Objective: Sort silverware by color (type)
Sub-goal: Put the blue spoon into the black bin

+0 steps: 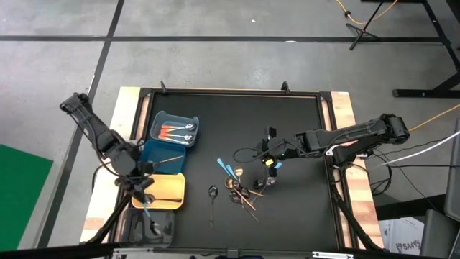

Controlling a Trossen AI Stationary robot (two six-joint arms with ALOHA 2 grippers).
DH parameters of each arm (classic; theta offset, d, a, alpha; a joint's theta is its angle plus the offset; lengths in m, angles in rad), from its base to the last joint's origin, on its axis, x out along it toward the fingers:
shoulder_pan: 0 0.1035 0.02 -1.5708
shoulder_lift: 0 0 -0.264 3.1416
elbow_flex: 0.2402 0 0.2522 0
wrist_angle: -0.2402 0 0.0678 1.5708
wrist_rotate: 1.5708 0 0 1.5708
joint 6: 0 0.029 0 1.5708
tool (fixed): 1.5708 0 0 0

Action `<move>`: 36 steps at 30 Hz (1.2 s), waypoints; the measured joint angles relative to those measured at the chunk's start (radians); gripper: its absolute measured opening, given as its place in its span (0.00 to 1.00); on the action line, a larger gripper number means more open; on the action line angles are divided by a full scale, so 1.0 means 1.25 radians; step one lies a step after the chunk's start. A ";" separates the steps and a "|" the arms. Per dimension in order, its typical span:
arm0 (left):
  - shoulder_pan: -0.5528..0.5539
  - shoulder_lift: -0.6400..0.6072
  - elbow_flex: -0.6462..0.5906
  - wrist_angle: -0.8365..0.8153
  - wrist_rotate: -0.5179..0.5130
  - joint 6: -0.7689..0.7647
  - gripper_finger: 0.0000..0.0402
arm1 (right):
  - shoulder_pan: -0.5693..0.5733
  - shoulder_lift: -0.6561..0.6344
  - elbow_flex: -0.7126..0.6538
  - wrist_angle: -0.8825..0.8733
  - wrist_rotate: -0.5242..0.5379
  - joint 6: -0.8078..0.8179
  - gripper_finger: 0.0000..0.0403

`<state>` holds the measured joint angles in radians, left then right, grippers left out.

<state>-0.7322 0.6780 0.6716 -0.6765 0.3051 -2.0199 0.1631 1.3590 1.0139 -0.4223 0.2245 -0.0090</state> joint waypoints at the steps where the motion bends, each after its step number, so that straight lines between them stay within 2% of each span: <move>1: -0.009 0.003 0.000 -0.006 0.004 -0.016 0.01 | 0.000 0.000 0.000 0.000 0.000 0.000 0.26; 8: -0.053 0.071 0.000 -0.013 -0.006 -0.096 0.01 | 0.000 0.000 0.000 0.000 0.000 0.000 0.26; 18: -0.078 0.188 0.000 -0.008 -0.042 -0.118 0.01 | 0.000 0.000 0.000 0.000 -0.001 0.000 0.26; 26: -0.100 0.230 0.000 -0.008 -0.040 -0.118 0.02 | 0.000 0.000 0.000 0.000 -0.001 0.000 0.26; 36: -0.124 0.244 0.000 -0.009 -0.039 -0.118 0.09 | 0.000 0.000 0.000 0.000 -0.001 0.000 0.26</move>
<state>-0.8875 0.9825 0.6716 -0.6872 0.2565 -2.1670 0.1631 1.3594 1.0138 -0.4218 0.2234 -0.0090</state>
